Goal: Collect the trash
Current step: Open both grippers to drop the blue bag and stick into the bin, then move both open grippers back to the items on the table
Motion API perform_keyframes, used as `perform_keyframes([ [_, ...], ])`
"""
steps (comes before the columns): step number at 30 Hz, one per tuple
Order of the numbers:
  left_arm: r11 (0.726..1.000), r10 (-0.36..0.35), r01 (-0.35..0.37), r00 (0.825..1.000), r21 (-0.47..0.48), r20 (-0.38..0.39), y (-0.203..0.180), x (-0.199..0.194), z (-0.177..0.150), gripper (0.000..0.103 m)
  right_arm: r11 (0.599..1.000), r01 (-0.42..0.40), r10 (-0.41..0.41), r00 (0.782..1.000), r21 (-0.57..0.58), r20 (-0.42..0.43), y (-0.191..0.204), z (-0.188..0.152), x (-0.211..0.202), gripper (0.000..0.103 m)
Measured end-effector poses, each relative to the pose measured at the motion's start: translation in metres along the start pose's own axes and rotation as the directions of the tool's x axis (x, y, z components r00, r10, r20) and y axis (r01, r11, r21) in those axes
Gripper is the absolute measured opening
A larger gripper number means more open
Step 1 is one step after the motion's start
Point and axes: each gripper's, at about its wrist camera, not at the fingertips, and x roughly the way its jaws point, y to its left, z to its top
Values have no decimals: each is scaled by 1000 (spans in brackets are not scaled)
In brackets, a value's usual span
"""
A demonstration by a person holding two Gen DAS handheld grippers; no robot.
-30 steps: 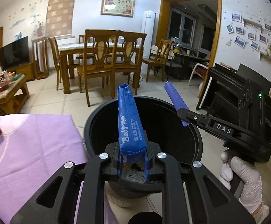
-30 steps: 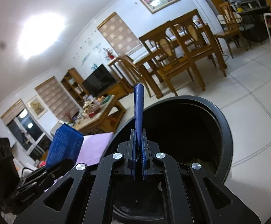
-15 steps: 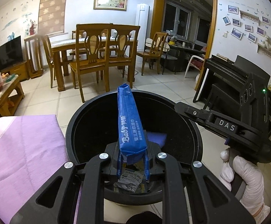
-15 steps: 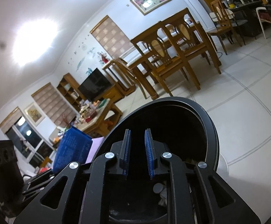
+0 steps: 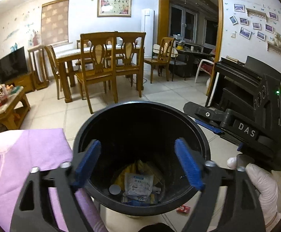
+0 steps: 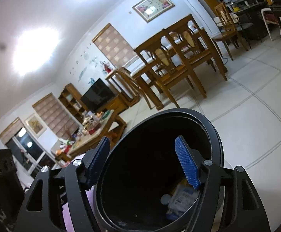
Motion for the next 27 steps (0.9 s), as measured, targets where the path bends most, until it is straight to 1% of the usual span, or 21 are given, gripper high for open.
perform_keyframes([
  [2,1000,21,-21,1000,4,14,2,-4,0,94,1000,-4,4,1000,2,1,1,0,1,76],
  [5,999,32,-32,999,3,18,6,-8,-1,97,1000,-8,8,1000,1,0,2,0,2,77],
  [8,999,51,-51,998,4,21,11,-14,-3,97,1000,-11,11,1000,-3,-10,7,-2,6,79],
  [12,997,72,-72,997,-10,23,19,-21,-6,97,1000,-13,13,1000,0,-23,11,-4,11,87],
  [13,997,78,-78,997,-15,23,23,-23,-8,97,1000,-14,14,1000,3,-27,14,-4,13,92],
  [16,994,103,-102,994,-37,20,35,-30,-13,97,1000,-11,11,999,10,-37,23,-7,18,98],
  [21,984,151,-149,988,-96,14,66,-47,-24,97,1000,-13,14,995,4,-97,43,-16,34,98],
  [25,972,188,-184,982,-144,11,94,-64,-34,98,999,-35,31,989,-28,-143,66,-24,48,98],
  [27,963,216,-211,976,-166,9,111,-74,-40,98,997,-51,41,985,-55,-169,81,-29,57,98],
])
